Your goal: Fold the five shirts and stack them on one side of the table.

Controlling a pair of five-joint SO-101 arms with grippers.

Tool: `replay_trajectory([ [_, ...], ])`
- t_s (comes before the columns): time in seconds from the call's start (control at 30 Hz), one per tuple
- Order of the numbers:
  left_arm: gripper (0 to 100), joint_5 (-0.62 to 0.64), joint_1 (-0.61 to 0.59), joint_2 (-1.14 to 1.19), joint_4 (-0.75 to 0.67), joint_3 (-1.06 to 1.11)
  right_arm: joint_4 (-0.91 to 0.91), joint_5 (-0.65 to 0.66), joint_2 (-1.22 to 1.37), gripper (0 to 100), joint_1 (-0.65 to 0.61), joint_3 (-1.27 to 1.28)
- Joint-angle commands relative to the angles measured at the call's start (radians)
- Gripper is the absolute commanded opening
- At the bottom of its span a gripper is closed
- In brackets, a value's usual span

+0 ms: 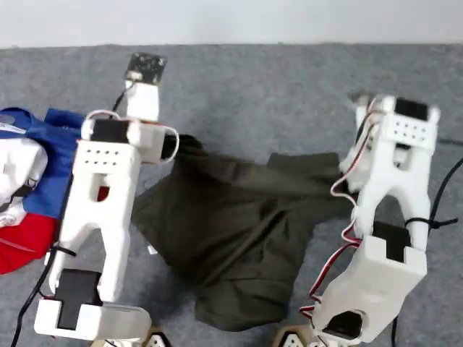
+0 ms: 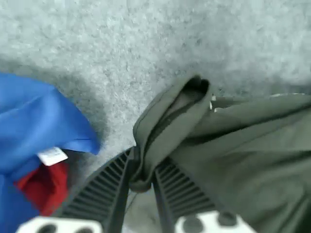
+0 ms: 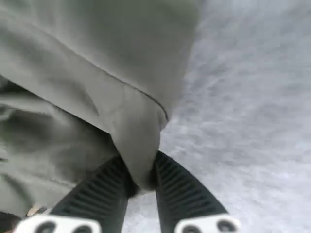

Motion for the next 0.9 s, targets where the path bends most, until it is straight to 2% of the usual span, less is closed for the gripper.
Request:
replay_trajectory([
  [0.0, 1, -0.018, 0.041, -0.035, -0.058, 0.074, -0.134, 0.002, -0.045, 1.0, 0.007, 0.229],
  [0.1, 1, -0.02, 0.066, -0.037, -0.06, 0.12, -0.116, -0.012, -0.079, 6.9, 0.002, 0.342],
  [0.2, 1, -0.054, 0.061, -0.035, -0.058, 0.134, -0.019, 0.051, -0.151, 17.3, 0.002, 0.405],
  [0.33, 1, -0.075, 0.06, -0.035, -0.06, 0.157, 0.117, 0.13, -0.334, 28.8, -0.002, 0.394],
  [0.47, 1, -0.075, 0.064, -0.035, -0.06, 0.162, 0.125, 0.137, -0.536, 35.3, -0.004, 0.353],
  [0.57, 1, -0.075, 0.064, -0.035, -0.06, 0.162, 0.085, 0.12, -0.593, 36.1, -0.027, 0.339],
  [0.67, 1, -0.075, 0.066, -0.035, -0.064, 0.162, -0.068, -0.015, -0.555, 36.2, -0.047, 0.342],
  [0.73, 1, -0.075, 0.066, -0.035, -0.066, 0.162, -0.217, -0.095, -0.489, 36.2, -0.064, 0.348],
  [0.87, 1, -0.075, 0.063, -0.035, -0.06, 0.162, -0.398, -0.118, -0.263, 36.2, -0.137, 0.322],
])
